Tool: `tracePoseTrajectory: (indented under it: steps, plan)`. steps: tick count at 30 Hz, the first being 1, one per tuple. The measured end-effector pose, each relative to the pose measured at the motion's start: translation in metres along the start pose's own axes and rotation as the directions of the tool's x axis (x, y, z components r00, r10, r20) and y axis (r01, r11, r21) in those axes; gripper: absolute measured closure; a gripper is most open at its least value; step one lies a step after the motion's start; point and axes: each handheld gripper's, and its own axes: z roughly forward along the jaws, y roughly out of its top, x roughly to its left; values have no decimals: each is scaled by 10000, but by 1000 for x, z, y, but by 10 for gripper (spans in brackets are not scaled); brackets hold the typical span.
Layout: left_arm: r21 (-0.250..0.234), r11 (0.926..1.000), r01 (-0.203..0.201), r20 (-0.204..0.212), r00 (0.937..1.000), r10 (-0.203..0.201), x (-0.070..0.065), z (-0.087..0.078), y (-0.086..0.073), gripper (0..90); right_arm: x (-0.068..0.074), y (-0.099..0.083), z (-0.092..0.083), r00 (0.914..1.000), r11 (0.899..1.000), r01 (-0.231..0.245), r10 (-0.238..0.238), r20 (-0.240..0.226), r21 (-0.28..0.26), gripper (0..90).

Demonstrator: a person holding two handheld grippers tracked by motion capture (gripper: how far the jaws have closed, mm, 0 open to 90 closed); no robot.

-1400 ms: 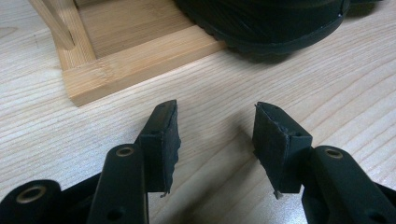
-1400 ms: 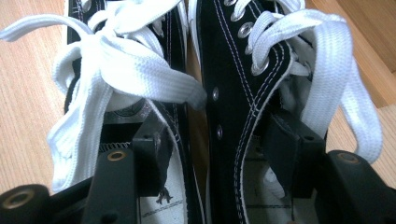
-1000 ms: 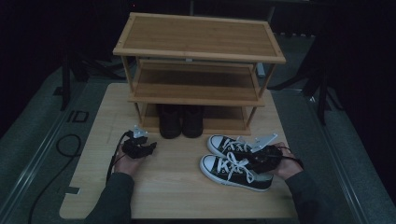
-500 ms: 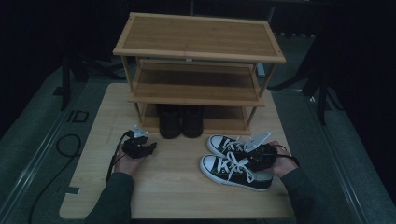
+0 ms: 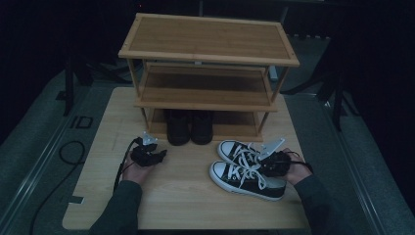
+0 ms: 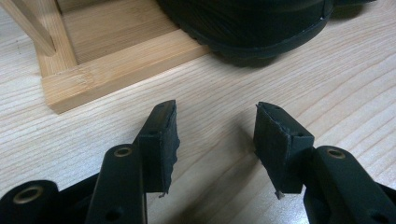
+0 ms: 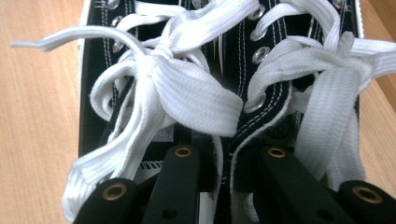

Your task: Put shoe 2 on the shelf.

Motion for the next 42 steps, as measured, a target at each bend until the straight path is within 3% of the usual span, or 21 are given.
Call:
tracePoseTrajectory:
  steps: [3,15,22,42]
  plan:
    - [-107,9999,31,-7,10000,-32,-1,0,-1,496,-2,0,-1,9999,10000,-24,23,-127,-73,840]
    - [-221,9998,12,-23,10000,-13,-2,0,-3,489,-3,1,-6,10000,9994,-19,22,90,-343,845]
    - [-216,9998,3,-44,10000,-4,-2,0,-3,486,-7,4,-21,9997,9967,-68,86,223,-804,845]
    - [-199,9998,22,-20,10000,-22,-3,0,-3,482,-16,45,-59,9932,9906,1153,-1140,218,-737,845]
